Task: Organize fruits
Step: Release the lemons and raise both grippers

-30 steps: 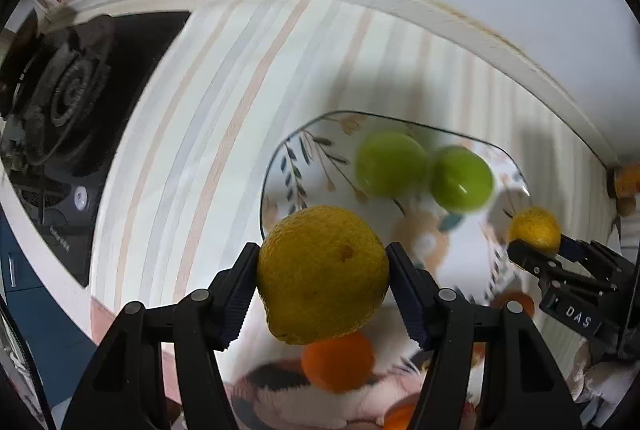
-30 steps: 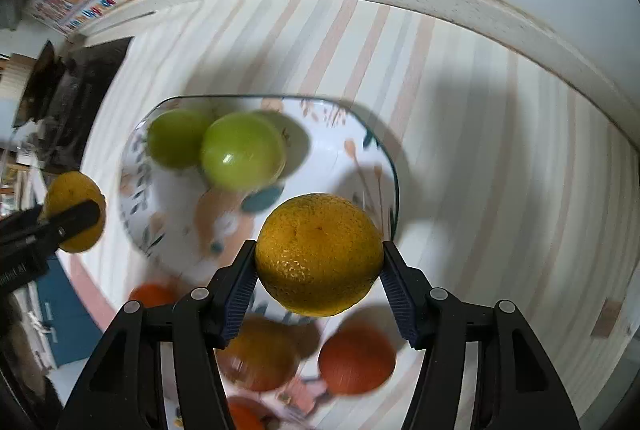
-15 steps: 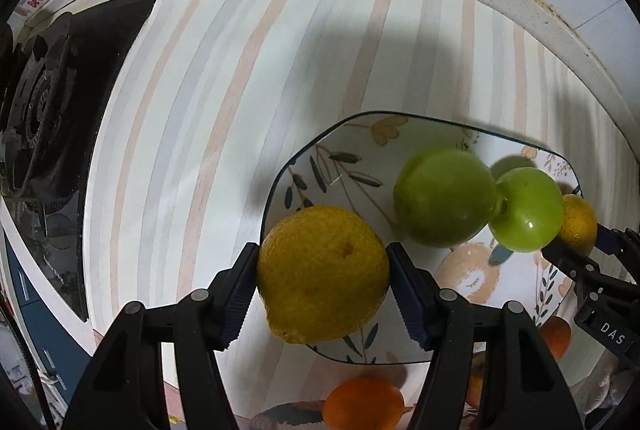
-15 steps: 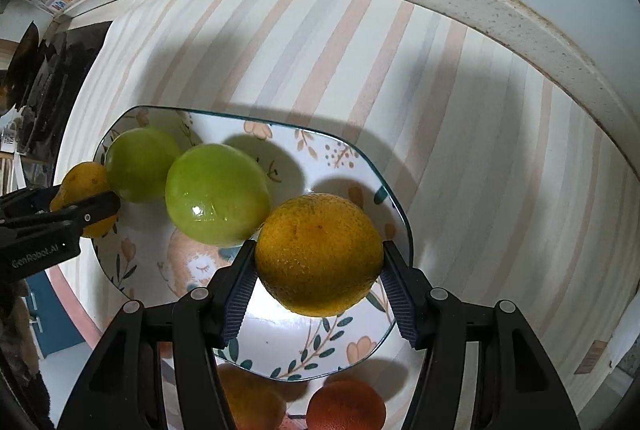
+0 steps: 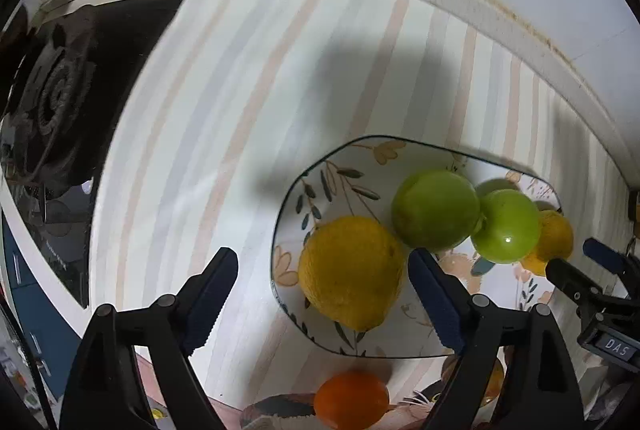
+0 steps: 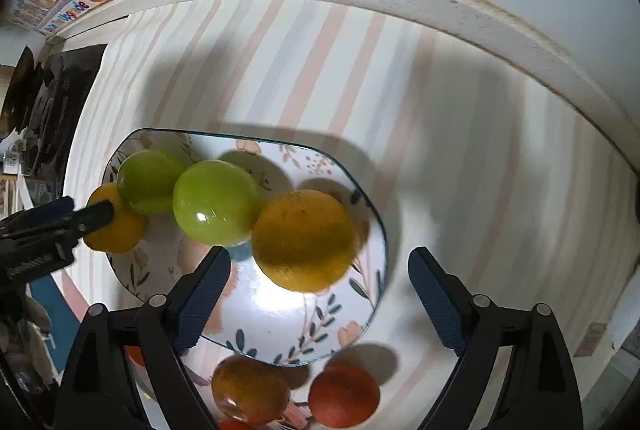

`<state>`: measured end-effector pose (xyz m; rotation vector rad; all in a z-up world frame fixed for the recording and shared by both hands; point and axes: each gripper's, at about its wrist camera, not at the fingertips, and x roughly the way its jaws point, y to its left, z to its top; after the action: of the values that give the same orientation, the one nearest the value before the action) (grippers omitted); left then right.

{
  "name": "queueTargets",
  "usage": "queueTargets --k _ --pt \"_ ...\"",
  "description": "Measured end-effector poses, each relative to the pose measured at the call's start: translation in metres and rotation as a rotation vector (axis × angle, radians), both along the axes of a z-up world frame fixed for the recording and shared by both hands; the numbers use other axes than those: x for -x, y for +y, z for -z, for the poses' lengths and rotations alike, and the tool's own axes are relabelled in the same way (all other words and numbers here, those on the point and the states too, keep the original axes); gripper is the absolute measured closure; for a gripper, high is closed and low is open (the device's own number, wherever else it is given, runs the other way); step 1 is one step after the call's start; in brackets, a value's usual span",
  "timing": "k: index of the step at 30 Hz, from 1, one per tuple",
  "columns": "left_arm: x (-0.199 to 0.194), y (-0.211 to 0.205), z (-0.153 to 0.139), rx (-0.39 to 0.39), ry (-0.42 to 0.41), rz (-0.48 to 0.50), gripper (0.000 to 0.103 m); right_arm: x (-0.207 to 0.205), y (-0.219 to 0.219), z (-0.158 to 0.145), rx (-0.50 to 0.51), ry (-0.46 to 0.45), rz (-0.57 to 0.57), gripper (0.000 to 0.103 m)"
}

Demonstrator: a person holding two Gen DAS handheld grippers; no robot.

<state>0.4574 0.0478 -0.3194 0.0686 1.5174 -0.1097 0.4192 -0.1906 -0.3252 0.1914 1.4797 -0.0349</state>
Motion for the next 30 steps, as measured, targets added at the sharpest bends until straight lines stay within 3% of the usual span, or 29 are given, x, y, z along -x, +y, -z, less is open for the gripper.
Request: queueTargets --k 3,8,14,30 --pt "0.010 0.007 -0.011 0.005 -0.023 -0.024 0.008 0.012 0.000 -0.010 0.019 -0.012 -0.011 0.010" --pt "0.039 0.016 -0.027 0.014 -0.069 -0.059 0.008 0.042 0.011 -0.022 0.039 -0.024 -0.036 0.010" --pt "0.080 0.006 -0.059 -0.031 -0.150 -0.042 0.008 0.079 0.022 -0.041 0.049 -0.065 -0.043 0.010" --pt "0.185 0.017 -0.153 0.026 -0.317 -0.045 0.008 0.167 0.048 -0.151 0.045 -0.251 -0.125 0.010"
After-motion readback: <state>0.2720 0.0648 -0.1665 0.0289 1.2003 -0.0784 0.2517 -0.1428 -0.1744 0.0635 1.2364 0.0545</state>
